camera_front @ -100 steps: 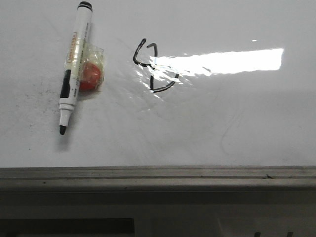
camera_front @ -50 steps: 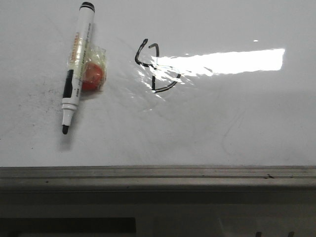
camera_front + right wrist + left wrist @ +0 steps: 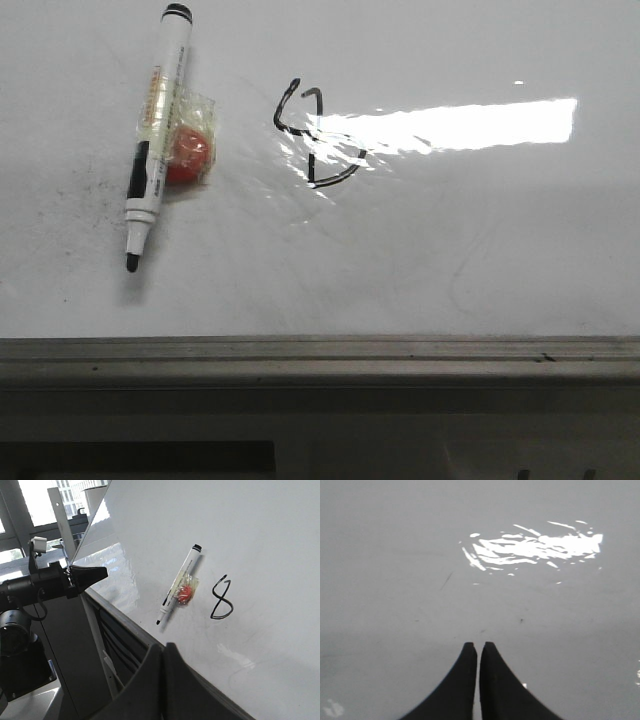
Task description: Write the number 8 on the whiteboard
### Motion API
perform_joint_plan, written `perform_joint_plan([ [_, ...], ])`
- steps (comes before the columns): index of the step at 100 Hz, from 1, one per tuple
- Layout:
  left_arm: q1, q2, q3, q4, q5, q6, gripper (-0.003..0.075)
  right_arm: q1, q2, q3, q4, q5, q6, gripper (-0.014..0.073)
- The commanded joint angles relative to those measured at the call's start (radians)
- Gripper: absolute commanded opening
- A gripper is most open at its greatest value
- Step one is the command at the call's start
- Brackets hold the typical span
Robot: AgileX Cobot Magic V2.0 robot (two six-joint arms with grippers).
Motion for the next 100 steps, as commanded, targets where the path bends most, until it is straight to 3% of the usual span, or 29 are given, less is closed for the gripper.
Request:
perform_joint_plan([
  [1, 0.039, -0.066, 0.031, 0.002, 0.054, -0.002, -0.0020, 0.005, -0.014, -0.024, -0.003, -0.080, -0.008, -0.0063],
  [12, 0.058, -0.099, 0.031, -0.008, 0.241, -0.002, -0.0020, 0.005, -0.014, -0.024, -0.003, -0.080, -0.008, -0.0063],
  [100, 0.058, -0.106, 0.032, -0.008, 0.236, -0.002, -0.0020, 0.005, -0.014, -0.024, -0.003, -0.077, -0.008, -0.0063],
])
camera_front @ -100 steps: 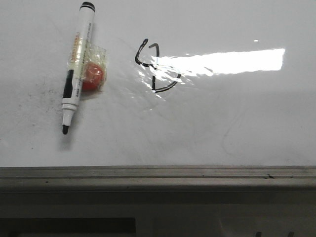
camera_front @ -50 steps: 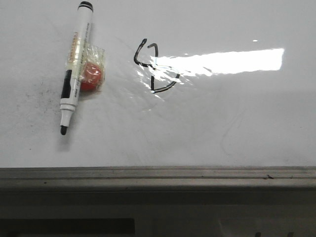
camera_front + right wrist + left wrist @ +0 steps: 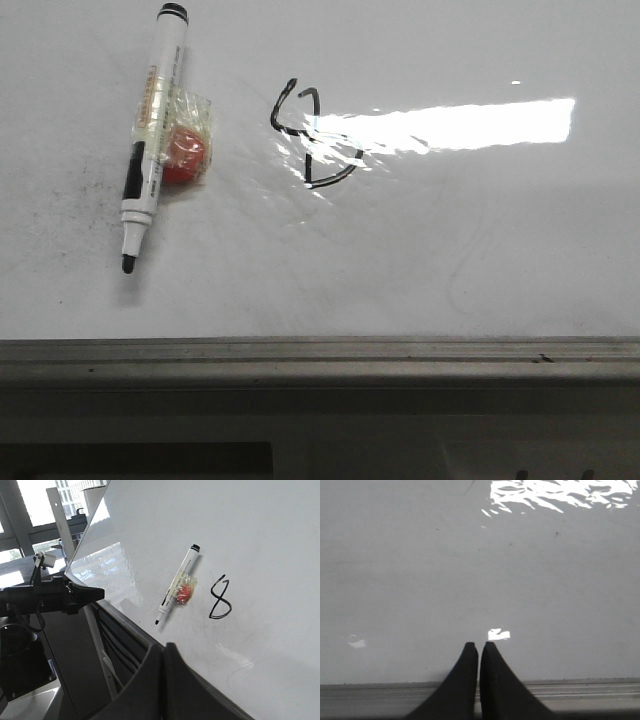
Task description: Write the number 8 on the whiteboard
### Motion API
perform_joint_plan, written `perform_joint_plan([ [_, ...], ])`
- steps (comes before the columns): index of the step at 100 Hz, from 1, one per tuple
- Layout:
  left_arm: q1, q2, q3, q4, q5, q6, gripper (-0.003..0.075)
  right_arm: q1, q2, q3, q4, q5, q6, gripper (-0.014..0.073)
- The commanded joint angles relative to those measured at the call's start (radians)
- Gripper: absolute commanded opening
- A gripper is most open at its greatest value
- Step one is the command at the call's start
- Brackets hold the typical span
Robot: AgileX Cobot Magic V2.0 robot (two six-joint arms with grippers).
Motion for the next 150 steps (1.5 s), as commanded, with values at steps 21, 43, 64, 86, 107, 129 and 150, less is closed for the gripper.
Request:
perform_joint_plan([
  [21, 0.002, -0.030, 0.032, -0.008, -0.050, -0.002, -0.0020, 0.005, -0.014, -0.024, -0.003, -0.079, -0.006, -0.0063],
  [43, 0.002, -0.030, 0.032, -0.008, -0.050, -0.002, -0.0020, -0.014, -0.014, 0.024, -0.003, -0.169, -0.006, -0.0063],
  [64, 0.002, -0.030, 0.032, -0.008, -0.050, -0.002, -0.0020, -0.207, -0.014, 0.220, -0.068, -0.609, -0.006, -0.0063],
  [86, 0.002, -0.030, 0.032, -0.008, -0.050, -0.002, -0.0020, -0.550, -0.012, 0.289, -0.068, -0.609, -0.006, -0.0063],
  [107, 0.002, -0.030, 0.032, -0.008, -0.050, -0.002, -0.0020, -0.875, -0.014, 0.289, -0.091, -0.403, -0.006, -0.0064],
  [129, 0.002, -0.030, 0.032, -0.008, -0.050, -0.002, -0.0020, -1.001, -0.021, 0.291, -0.202, -0.203, 0.066, -0.0063],
  [150, 0.002, -0.030, 0.032, -0.008, -0.050, -0.002, -0.0020, -1.001, -0.021, 0.291, -0.211, -0.050, 0.066, -0.0063],
])
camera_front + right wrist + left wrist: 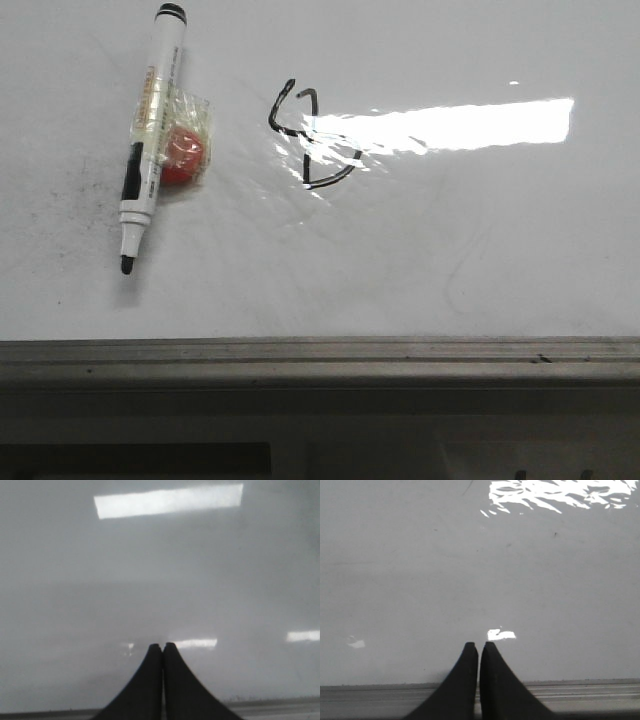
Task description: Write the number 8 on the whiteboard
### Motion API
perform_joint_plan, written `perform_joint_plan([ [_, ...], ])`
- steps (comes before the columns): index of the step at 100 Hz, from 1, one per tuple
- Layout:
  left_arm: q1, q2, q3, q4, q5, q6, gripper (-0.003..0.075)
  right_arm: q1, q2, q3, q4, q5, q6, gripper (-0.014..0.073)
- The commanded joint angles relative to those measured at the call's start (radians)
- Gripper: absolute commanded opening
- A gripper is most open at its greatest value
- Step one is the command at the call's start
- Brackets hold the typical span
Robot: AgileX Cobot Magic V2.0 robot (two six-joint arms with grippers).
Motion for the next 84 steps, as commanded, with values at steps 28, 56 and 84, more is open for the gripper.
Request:
perform_joint_plan([
  [28, 0.002, -0.030, 0.032, -0.008, -0.052, -0.002, -0.0020, -0.004, -0.021, 0.014, -0.014, 0.009, 0.000, -0.0063],
  [56, 0.002, -0.030, 0.032, -0.008, -0.052, -0.002, -0.0020, -0.004, -0.021, 0.014, -0.014, 0.009, 0.000, -0.0064],
  [84, 0.002, -0.030, 0.032, -0.008, -0.052, -0.002, -0.0020, -0.004, -0.021, 0.014, -0.014, 0.009, 0.000, -0.0063],
])
